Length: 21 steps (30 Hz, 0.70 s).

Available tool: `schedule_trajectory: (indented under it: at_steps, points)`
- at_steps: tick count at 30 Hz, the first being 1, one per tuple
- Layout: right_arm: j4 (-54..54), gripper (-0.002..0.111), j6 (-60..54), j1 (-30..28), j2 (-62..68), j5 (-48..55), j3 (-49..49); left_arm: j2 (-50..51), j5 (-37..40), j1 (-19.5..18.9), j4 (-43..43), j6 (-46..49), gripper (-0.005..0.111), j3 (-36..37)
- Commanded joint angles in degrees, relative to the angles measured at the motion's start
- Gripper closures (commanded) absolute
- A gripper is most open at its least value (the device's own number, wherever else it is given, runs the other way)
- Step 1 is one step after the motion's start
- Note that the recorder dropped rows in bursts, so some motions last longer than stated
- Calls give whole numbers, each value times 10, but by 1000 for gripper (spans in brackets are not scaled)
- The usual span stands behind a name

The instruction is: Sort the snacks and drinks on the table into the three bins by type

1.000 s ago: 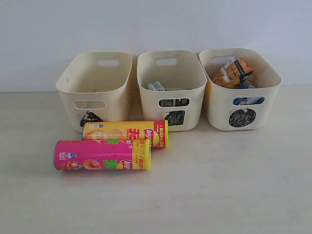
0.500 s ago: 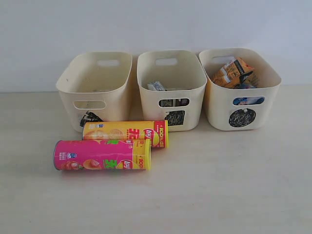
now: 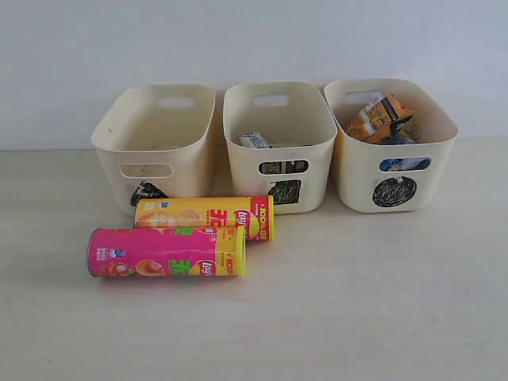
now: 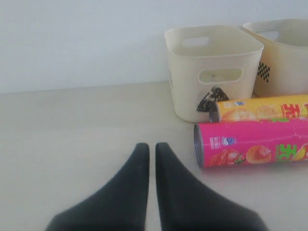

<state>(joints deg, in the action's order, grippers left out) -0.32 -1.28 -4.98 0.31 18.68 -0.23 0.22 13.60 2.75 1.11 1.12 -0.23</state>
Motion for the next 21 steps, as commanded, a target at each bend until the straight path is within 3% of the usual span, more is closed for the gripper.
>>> schedule_trajectory:
  at_steps: [1,6,12,16,21]
  points:
    - [-3,108,1,-2,-3,-2,2,-2,-116,-1,-36,-3,103,2]
    - [-3,108,1,-2,-3,-2,2,-2,-276,-1,-93,-57,103,2]
    - [-3,108,1,-2,-3,-1,2,-2,-428,-1,-98,-89,103,2]
    - [-3,108,1,-2,-3,-1,2,22,-416,-1,-99,-88,103,-37]
    - [-3,108,1,-2,-3,-1,2,133,-345,-1,-98,-60,103,-114]
